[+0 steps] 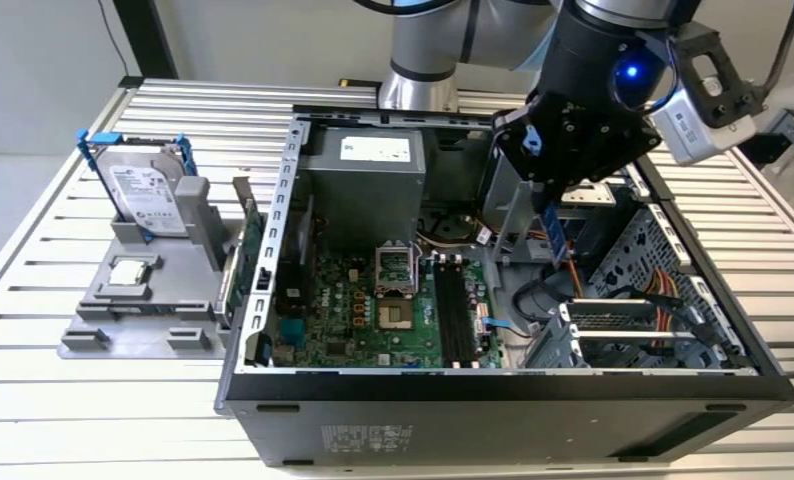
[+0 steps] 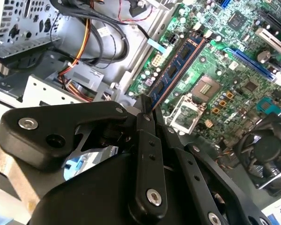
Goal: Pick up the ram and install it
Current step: 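Insert the ram into the slot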
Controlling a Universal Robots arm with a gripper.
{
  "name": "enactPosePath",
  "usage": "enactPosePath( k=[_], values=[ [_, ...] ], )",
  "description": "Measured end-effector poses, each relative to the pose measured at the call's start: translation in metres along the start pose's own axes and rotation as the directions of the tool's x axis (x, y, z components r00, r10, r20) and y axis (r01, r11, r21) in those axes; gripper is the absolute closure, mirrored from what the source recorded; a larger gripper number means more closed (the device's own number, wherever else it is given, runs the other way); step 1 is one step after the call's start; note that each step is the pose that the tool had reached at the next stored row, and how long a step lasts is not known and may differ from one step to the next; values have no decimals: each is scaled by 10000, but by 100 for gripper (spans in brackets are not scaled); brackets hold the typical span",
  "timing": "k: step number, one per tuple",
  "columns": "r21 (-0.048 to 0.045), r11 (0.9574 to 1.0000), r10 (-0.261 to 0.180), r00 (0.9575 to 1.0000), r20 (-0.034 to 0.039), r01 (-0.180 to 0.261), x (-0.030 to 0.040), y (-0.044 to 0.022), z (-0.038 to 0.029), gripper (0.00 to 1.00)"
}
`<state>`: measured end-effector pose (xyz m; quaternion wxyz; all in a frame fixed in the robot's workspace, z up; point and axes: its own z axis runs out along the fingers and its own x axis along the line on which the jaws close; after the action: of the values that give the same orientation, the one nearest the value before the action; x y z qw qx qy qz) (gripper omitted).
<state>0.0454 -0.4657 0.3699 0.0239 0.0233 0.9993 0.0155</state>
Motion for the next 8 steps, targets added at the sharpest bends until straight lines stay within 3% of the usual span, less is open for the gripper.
enactPosePath(
  k=[8],
  values=[
    [11, 9997, 248, 9997, 8, -248, 0, 0, 0, 100]
  ],
)
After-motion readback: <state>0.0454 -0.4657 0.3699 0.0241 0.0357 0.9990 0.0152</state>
